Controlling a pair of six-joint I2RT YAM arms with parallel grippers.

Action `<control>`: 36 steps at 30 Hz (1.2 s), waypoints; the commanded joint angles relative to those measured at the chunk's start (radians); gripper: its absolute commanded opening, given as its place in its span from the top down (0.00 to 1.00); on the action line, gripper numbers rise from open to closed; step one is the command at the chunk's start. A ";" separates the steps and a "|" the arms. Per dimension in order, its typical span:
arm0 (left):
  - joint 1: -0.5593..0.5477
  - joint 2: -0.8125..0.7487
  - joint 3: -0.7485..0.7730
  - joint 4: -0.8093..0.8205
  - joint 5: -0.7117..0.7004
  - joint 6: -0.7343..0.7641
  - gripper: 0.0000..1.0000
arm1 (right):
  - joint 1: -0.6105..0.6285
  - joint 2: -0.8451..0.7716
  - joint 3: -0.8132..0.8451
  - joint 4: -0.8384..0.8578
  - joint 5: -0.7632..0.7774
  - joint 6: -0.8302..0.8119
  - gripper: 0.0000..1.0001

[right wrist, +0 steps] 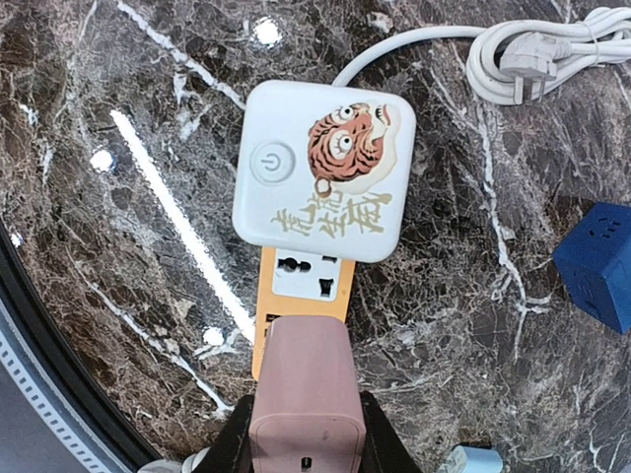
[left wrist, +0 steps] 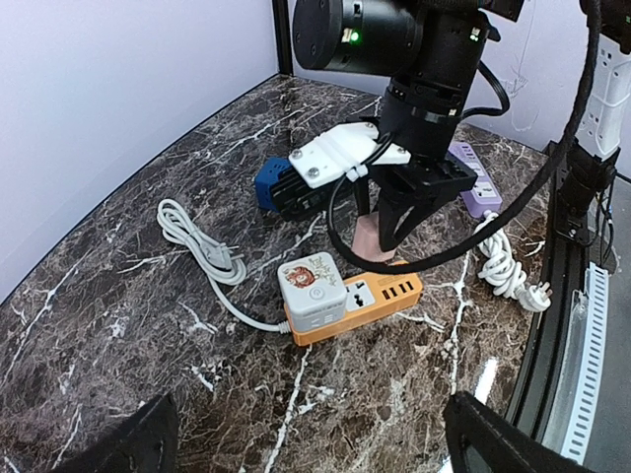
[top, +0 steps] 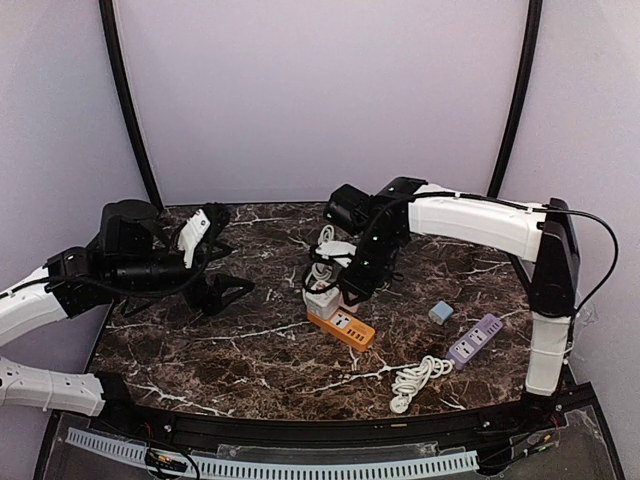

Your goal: Insert the plug

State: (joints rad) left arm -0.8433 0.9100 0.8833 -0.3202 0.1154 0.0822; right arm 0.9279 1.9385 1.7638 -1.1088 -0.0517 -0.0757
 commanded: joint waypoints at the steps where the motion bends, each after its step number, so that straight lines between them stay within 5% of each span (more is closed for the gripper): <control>1: 0.003 -0.041 -0.021 -0.031 -0.017 -0.023 0.06 | -0.002 0.053 0.026 -0.002 0.002 0.008 1.00; 36: 0.003 -0.121 -0.066 -0.053 -0.103 -0.070 0.01 | -0.001 0.126 -0.041 0.116 0.029 0.002 1.00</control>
State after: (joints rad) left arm -0.8433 0.7845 0.8345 -0.3550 0.0174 0.0170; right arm 0.9279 2.0510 1.7355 -1.0134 -0.0395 -0.0738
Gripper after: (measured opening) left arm 0.987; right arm 0.258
